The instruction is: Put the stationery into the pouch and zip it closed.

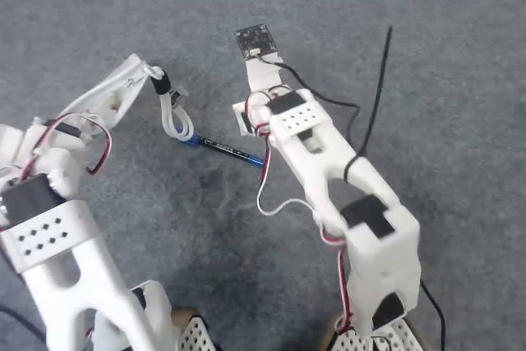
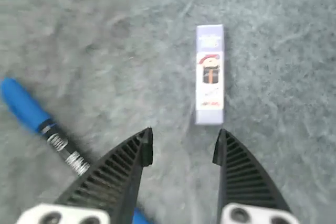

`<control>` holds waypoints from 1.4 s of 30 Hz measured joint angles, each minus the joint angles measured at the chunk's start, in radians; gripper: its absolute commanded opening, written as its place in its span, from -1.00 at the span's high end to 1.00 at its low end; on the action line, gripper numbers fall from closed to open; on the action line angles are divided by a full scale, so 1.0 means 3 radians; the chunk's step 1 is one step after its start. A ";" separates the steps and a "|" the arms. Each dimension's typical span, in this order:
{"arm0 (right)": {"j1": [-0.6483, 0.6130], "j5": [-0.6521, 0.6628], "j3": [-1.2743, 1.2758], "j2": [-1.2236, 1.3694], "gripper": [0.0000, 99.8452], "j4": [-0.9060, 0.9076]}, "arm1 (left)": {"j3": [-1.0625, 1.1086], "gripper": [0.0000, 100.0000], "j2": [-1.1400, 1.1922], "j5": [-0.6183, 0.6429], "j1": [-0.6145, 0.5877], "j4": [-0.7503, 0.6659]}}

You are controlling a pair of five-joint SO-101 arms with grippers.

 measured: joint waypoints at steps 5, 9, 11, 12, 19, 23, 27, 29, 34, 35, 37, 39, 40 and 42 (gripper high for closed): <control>0.0107 0.0000 -0.0450 0.0501 0.65 0.0000 | 0.0000 0.98 0.0000 0.0000 0.0000 0.0000; 0.0123 0.0020 -0.0736 0.0844 0.65 0.0000 | 0.0000 0.98 0.0000 0.0000 0.0000 0.0000; 0.0118 0.0026 -0.0834 0.0936 0.66 0.0000 | 0.0000 0.98 0.0000 0.0000 0.0000 0.0000; 0.0118 0.0046 -0.0864 0.0967 0.71 0.0000 | 0.0000 0.98 0.0000 0.0000 0.0000 0.0000; 0.0169 0.0343 -0.0941 0.1059 0.96 0.0000 | 0.0000 0.98 0.0000 0.0000 0.0000 0.0000; 0.0199 0.0394 -0.0956 0.1064 0.98 0.0061 | 0.0000 0.98 0.0000 0.0000 0.0000 0.0000; 0.0210 0.0404 -0.1146 0.1069 0.99 0.0389 | 0.0000 0.98 0.0000 0.0000 0.0000 0.0000; 0.0205 0.0404 -0.1279 0.1069 0.99 0.0650 | 0.0000 0.98 0.0000 0.0000 0.0000 0.0000; 0.0179 0.0404 -0.1703 0.1074 0.99 0.1406 | 0.0000 0.98 0.0000 0.0000 0.0000 0.0000; 0.0179 0.0404 -0.1805 0.1074 0.99 0.1539 | 0.0000 0.98 0.0000 0.0000 0.0000 0.0000; 0.0179 0.0404 -0.1990 0.1074 0.99 0.1805 | 0.0000 0.98 0.0000 0.0000 0.0000 0.0000; 0.0184 0.0404 -0.2138 0.1074 0.99 0.2051 | 0.0000 0.98 0.0000 0.0000 0.0000 0.0000; 0.0184 0.0404 -0.2204 0.1074 0.98 0.2174 | 0.0000 0.98 0.0000 0.0000 0.0000 0.0000; 0.0184 0.0409 -0.2312 0.1074 0.89 0.2378 | 0.0000 0.98 0.0000 0.0000 0.0000 0.0000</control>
